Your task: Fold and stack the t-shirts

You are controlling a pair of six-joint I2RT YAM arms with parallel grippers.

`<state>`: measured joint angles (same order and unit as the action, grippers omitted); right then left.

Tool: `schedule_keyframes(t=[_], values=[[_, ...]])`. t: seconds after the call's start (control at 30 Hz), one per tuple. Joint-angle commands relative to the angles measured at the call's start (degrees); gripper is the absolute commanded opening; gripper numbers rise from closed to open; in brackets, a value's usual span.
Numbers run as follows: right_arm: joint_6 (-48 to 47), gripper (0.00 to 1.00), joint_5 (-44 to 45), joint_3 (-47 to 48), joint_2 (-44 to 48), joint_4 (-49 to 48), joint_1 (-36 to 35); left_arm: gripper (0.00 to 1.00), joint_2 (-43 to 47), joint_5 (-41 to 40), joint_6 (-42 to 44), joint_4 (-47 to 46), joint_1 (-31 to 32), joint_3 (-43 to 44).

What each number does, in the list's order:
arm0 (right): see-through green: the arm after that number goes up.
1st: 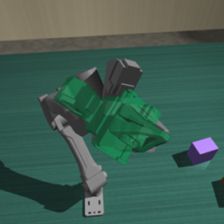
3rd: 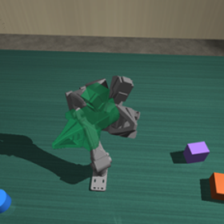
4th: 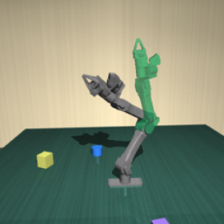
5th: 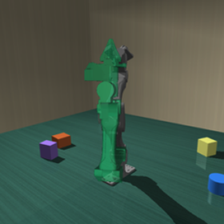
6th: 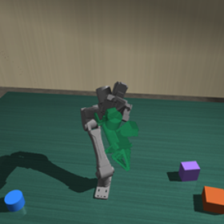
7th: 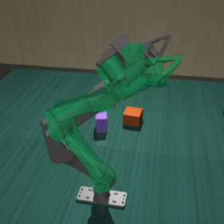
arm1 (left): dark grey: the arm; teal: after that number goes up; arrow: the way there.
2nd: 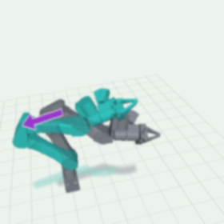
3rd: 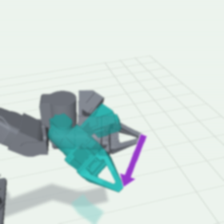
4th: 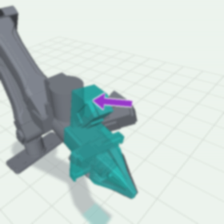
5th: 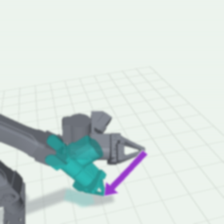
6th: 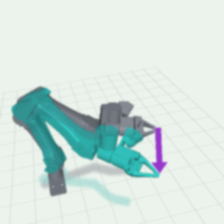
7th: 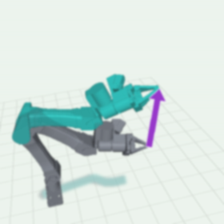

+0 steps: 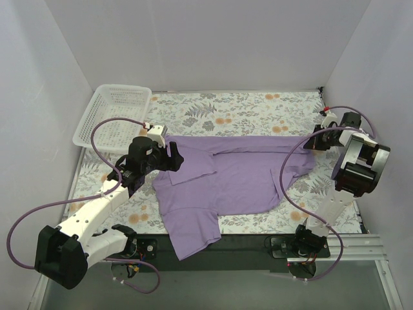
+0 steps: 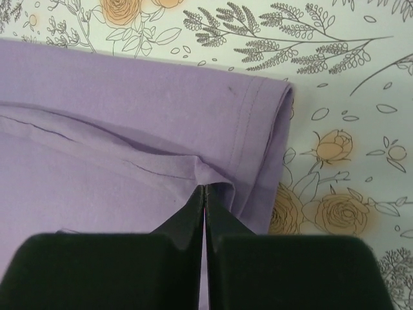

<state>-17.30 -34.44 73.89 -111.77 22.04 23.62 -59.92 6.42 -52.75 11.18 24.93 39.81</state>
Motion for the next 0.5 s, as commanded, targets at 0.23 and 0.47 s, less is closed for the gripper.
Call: schedule_keyframes(t=[0.23,0.47], values=[[-2.1,0.01,-0.6,-4.9,7.3,-2.2,2.6,0.67,0.2,0.3,0.5,0.0,-0.1,0.1],[-3.2,0.01,-0.8,-6.6,8.3,-2.0,3.2,0.67,0.2,0.3,0.5,-0.1,-0.1,-0.1]])
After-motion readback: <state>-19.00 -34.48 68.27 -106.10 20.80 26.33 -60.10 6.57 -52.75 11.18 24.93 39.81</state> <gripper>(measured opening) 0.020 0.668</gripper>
